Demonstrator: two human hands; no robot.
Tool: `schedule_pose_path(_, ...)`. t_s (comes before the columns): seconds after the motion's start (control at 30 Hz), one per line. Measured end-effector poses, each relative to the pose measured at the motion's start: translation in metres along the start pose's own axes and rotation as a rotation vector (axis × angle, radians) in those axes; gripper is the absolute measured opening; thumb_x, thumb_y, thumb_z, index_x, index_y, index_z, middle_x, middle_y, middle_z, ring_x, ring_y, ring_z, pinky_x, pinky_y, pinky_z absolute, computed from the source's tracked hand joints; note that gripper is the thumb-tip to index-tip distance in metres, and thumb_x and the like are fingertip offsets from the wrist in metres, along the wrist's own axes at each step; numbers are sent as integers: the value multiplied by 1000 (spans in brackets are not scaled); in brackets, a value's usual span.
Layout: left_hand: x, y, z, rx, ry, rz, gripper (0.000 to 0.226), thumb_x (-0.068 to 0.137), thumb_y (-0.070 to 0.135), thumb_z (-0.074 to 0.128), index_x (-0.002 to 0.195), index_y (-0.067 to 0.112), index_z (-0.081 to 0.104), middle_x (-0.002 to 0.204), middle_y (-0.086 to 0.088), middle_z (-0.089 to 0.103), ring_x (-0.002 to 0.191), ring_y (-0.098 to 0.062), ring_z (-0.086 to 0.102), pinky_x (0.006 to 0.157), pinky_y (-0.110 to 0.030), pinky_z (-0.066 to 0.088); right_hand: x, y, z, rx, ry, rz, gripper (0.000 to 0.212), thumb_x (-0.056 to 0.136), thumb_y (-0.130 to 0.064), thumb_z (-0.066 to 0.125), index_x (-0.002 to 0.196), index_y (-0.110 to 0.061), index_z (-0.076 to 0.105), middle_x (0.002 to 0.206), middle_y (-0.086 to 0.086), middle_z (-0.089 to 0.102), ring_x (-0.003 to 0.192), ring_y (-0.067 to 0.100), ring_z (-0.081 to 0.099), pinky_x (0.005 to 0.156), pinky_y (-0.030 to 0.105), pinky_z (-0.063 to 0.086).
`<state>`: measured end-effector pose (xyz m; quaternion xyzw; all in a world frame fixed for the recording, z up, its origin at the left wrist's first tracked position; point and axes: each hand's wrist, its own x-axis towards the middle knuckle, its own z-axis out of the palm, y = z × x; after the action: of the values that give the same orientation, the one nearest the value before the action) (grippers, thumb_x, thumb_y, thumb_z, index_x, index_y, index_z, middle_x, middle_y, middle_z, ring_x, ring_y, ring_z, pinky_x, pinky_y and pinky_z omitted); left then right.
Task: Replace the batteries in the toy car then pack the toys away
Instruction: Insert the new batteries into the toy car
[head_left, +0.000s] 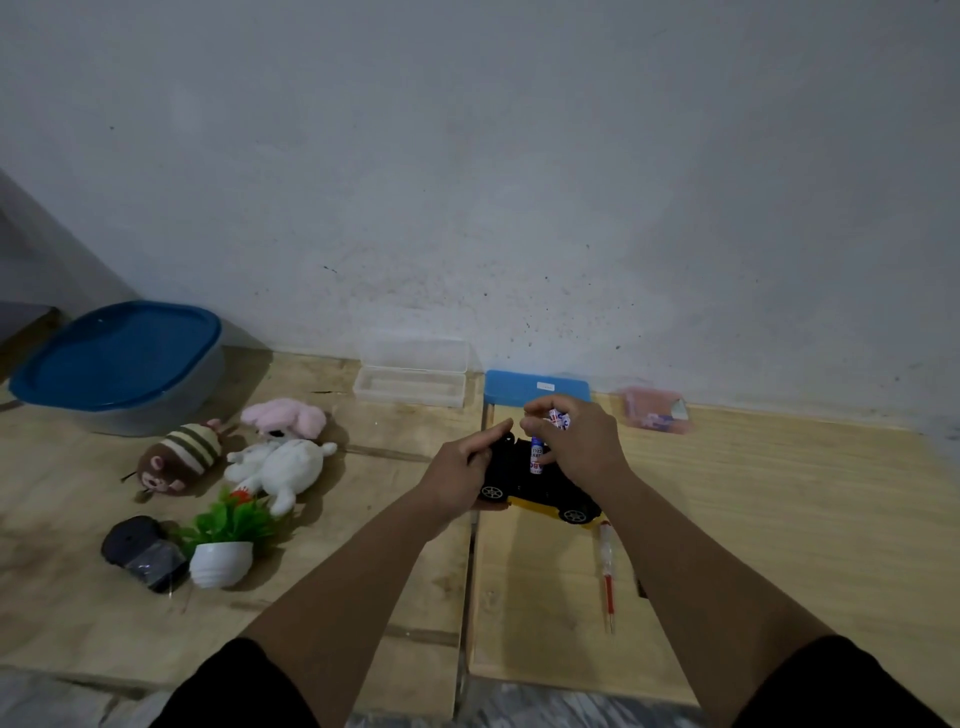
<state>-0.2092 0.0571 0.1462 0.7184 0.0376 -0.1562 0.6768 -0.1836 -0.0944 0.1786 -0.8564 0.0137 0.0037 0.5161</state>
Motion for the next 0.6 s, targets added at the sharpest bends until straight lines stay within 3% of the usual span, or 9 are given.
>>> schedule_pose_path(0.13,-1,1,-1,-30,9,2,44,102,7,30,131,32,54,130,-1,49,107,-24,56,75,-37,60,2,0,0,-72,30,-24,12,85,-14,65,97,-13,68,96,0,62,70,16,63,50,13,52)
schedule_pose_path(0.3,0,0,-4,-15,4,6,45,102,7,31,131,33,54,132,-1,49,109,-26,56,78,-40,59,6,1,-7,-152,113,-76,15,87,-12,61,100,-10,68,99,8,67,74,20,63,66,15,52)
schedule_pose_path(0.4,1,-3,-5,-17,21,5,46,102,6,31,129,35,55,132,-1,49,111,-27,55,79,-41,59,5,-1,-12,-307,24,-71,26,85,-20,66,110,-12,67,107,8,65,95,19,58,81,22,40)
schedule_pose_path(0.6,1,-1,-2,-33,38,24,45,102,6,31,129,34,55,133,-2,48,109,-26,55,77,-37,59,-5,-1,-8,-523,-98,-86,30,85,-22,65,115,-17,66,109,9,65,92,18,56,78,23,37)
